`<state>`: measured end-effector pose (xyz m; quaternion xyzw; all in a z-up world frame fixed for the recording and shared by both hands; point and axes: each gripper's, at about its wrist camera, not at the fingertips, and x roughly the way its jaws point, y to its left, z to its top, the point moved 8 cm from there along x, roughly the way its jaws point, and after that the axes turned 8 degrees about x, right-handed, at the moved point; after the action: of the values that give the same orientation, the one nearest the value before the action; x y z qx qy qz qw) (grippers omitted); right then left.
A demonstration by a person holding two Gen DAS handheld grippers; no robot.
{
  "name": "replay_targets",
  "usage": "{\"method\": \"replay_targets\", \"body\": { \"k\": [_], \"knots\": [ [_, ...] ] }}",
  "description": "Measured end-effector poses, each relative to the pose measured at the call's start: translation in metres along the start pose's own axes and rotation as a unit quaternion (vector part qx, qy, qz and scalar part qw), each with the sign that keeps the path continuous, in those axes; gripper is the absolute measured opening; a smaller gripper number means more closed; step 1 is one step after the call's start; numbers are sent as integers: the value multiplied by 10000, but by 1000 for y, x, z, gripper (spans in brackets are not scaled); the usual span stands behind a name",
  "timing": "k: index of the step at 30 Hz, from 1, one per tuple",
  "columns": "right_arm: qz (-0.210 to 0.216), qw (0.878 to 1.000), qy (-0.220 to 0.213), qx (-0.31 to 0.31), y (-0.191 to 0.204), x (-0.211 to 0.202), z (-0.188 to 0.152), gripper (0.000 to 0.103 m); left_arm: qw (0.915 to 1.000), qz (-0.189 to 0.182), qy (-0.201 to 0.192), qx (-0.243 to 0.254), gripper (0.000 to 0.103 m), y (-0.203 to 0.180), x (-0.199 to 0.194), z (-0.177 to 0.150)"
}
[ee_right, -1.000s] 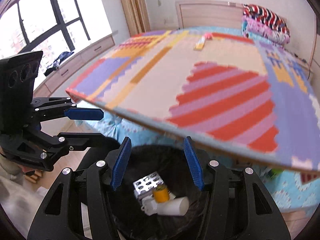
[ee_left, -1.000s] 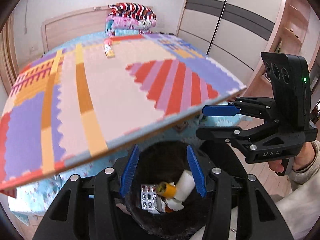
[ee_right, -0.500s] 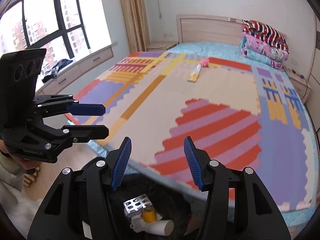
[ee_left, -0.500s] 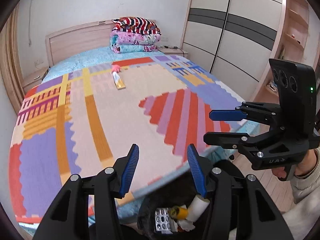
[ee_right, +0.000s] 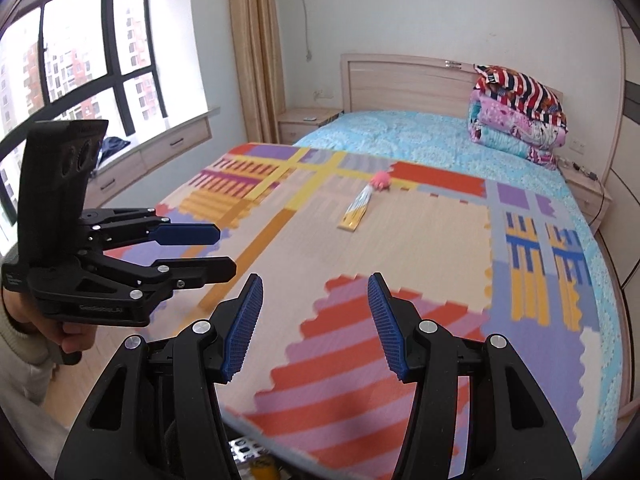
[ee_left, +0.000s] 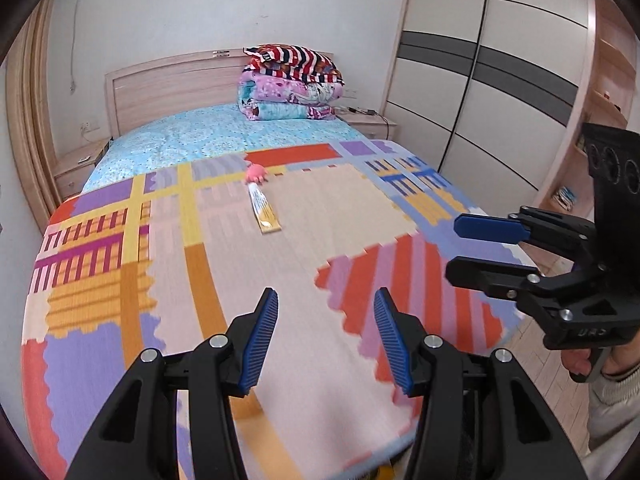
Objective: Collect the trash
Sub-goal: 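Raise both tools from the bin back over the board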
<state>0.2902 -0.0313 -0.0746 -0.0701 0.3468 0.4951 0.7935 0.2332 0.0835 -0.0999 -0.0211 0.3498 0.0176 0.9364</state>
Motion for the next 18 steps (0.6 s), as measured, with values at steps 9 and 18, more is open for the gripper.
{"method": "replay_targets", "body": {
  "k": [9,18],
  "knots": [
    [-214,9998,-32,38,-24,26,42,54,9996,173,199,-54,48,31,47,28],
    [-196,9996,-31,216,-45,60,72,54,9991,162,335,-202,48,60,97,53]
  ]
}}
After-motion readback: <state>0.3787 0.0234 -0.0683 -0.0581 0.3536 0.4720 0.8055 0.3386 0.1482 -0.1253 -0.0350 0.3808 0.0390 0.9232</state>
